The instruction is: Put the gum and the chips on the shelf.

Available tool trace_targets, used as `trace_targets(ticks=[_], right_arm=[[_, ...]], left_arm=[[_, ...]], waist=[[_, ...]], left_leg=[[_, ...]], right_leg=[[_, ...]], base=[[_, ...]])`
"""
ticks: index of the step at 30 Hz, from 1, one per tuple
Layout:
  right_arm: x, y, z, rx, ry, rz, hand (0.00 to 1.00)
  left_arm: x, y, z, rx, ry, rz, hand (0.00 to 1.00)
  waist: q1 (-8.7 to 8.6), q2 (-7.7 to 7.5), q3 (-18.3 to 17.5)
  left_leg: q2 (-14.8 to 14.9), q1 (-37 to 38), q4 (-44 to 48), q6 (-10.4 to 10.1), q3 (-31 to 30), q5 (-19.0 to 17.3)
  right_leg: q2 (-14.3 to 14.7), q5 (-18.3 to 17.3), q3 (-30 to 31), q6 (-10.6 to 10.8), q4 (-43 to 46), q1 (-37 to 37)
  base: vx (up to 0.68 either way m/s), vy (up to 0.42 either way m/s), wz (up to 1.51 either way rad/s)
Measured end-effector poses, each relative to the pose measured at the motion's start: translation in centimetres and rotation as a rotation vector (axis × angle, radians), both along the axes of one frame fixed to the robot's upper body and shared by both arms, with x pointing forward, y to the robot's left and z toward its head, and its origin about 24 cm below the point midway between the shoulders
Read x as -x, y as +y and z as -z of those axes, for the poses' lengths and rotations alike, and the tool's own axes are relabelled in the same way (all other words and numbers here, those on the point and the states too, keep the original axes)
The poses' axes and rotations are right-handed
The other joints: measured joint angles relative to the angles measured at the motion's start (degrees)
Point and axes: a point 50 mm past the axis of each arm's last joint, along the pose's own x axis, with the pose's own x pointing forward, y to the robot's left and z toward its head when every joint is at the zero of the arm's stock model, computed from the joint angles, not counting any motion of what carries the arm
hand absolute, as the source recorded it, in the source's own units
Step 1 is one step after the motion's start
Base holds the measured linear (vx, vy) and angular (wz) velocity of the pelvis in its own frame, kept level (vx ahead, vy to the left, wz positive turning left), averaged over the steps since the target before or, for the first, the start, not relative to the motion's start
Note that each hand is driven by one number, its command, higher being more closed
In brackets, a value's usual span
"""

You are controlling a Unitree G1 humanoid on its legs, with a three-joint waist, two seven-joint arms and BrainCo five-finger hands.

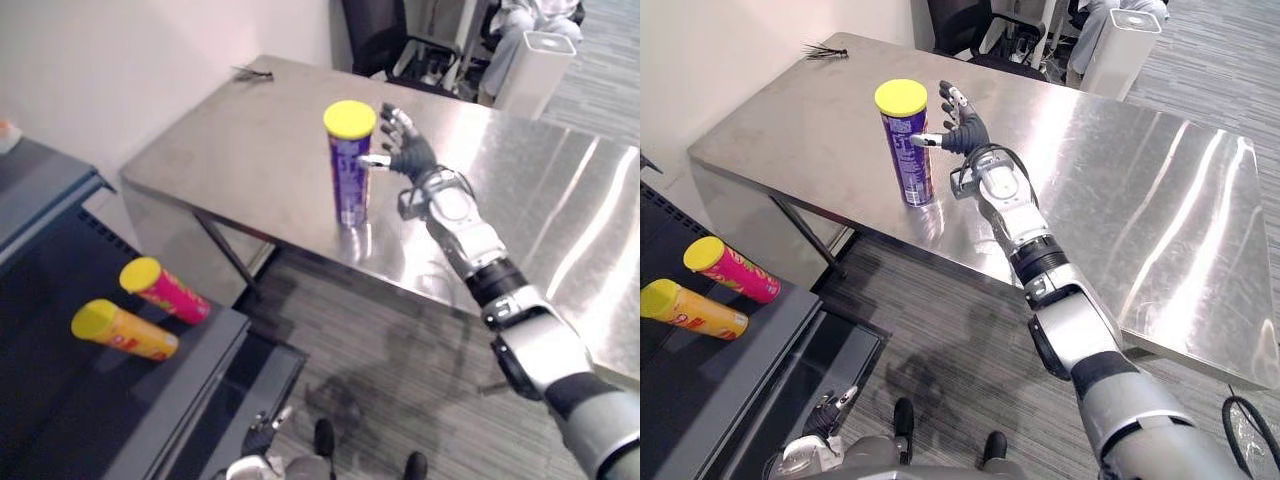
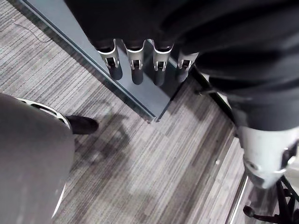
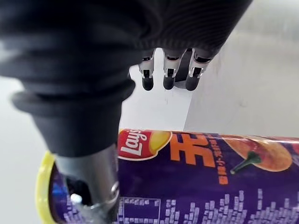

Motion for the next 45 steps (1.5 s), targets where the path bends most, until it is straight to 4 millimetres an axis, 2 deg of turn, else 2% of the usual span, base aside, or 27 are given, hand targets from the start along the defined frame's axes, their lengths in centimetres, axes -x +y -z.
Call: trace_targets(ticks=[5,15,20,27,28,31,37,45], right_arm=[[-0.2,-0.5,0.0,-0.022,0.013,0.024,0.0],[-0.4,-0.3,0.7,-0.03,0.046,0.035,0.0],[-0.2,0.6,0.9,-0.02,0.045,0.017,0.0],[-0.3,0.5,1.3,-0.003,0.058,0.026,0.0],[-0.4,0.4,1.4,-0.001,0.064,0.031,1.0],[-0.5,0.3,1.7,0.001,0.075,0.038,1.0],[-0.5,0.6,0.7,0.0,0.051,0.036,1.0],[-0.6,0.5,0.7,-0.029,0.064,0.044,1.0]], left_arm=[[-0.3,0.0,-0.1,-0.002,-0.009,0.002,0.0],[-0.3,0.0,-0.1,-0.001,-0.01,-0.003,0.0],[-0.5,0.3,-0.2,-0.011,-0.014,-0.002,0.0],[-0.8,0.5,-0.3,-0.018,-0.02,0.0,0.0],[-0.9,0.5,-0.4,-0.018,-0.022,0.0,0.0],[-1.0,0.6,-0.4,-0.019,-0.026,-0.003,0.0],[-1.3,1.0,-0.6,-0.04,-0.033,-0.011,0.0],[-1.4,1.0,-0.7,-0.044,-0.035,-0.016,0.0]], waist=[[1.21,-0.07,0.0],[1.36,-0.16,0.0],[1.51,-1.06,0.0],[2.39,-1.69,0.0],[2.58,-1.69,0.1],[2.95,-1.9,0.2],[3.2,-3.0,0.8],[3.98,-3.03,0.8]], left_leg=[[0.4,-0.9,0.0,-0.2,-0.3,0.5],[0.6,-1.8,0.0,-0.3,-1.7,1.1],[1.0,-2.6,0.0,-0.5,-2.0,1.5],[1.1,-3.3,0.0,-0.6,-2.4,1.7],[1.1,-3.4,0.0,-0.6,-2.6,1.7],[1.1,-4.1,0.0,-0.6,-3.5,1.9],[1.0,-4.4,0.0,-0.6,-3.5,1.9],[1.1,-4.2,0.0,-0.6,-3.1,1.9]], right_leg=[[0.5,0.2,-0.2,-0.3,0.0,-0.9],[0.8,0.2,-1.5,-0.3,0.0,-0.9],[1.2,0.2,-1.8,-0.3,-0.1,-1.5],[1.4,0.3,-2.1,-0.5,-0.2,-2.0],[1.4,0.3,-2.3,-0.5,-0.2,-2.0],[1.5,0.3,-3.3,-0.5,-0.5,-2.0],[1.5,0.3,-3.5,-0.5,-0.7,-2.1],[1.5,0.3,-3.2,-0.5,-0.7,-2.1]], base=[[-0.02,-0.006,0.03],[-0.01,-0.003,0.07],[-0.01,-0.003,0.02],[0.0,0.001,0.01],[0.0,-0.002,0.12],[0.0,-0.004,0.15],[0.0,0.0,0.01],[0.0,0.002,-0.01]])
